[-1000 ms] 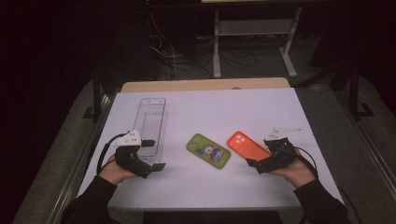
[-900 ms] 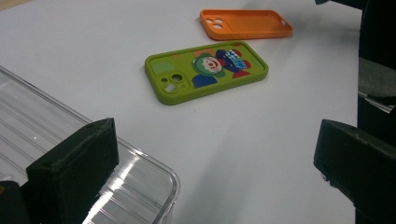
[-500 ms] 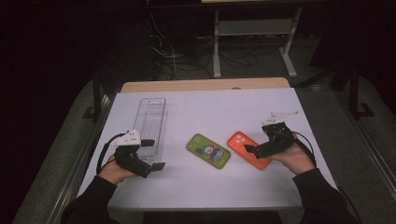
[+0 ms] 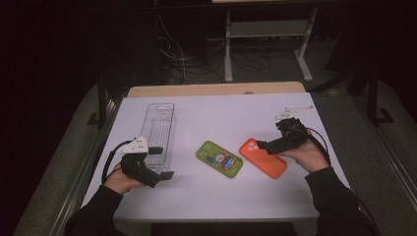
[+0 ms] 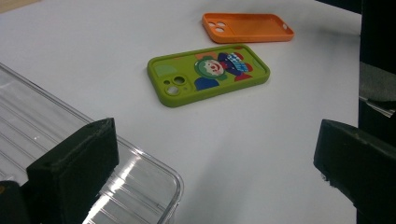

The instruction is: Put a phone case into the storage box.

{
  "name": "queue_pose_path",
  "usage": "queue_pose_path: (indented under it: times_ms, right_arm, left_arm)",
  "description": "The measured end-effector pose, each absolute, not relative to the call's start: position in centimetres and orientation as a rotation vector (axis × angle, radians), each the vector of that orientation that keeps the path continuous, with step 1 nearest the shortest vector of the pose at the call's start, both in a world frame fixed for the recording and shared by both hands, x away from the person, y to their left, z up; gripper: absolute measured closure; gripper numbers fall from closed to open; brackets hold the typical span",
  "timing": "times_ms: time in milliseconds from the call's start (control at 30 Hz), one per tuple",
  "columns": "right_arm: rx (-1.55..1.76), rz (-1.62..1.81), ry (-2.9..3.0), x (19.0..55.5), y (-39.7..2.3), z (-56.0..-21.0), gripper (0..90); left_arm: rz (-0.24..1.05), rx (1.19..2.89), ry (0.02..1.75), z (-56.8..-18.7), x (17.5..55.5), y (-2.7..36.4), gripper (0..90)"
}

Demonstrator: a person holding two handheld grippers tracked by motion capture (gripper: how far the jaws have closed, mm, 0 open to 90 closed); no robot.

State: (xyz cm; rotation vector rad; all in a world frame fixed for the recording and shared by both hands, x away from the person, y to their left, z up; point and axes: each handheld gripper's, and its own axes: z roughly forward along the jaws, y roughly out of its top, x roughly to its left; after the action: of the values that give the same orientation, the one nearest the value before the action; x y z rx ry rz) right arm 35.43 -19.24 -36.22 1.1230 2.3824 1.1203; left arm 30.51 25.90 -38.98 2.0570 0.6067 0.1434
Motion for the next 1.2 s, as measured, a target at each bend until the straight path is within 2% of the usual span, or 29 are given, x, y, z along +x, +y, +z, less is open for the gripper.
queue_pose_path:
  times_ms: [1200]
  right_arm:
    - [1.17, 0.899, 2.505, 35.5, -19.5, -39.2, 0.0]
  left_arm:
    - [0.147, 2.043, 0.615, -38.9, 30.4, 26.1, 0.0]
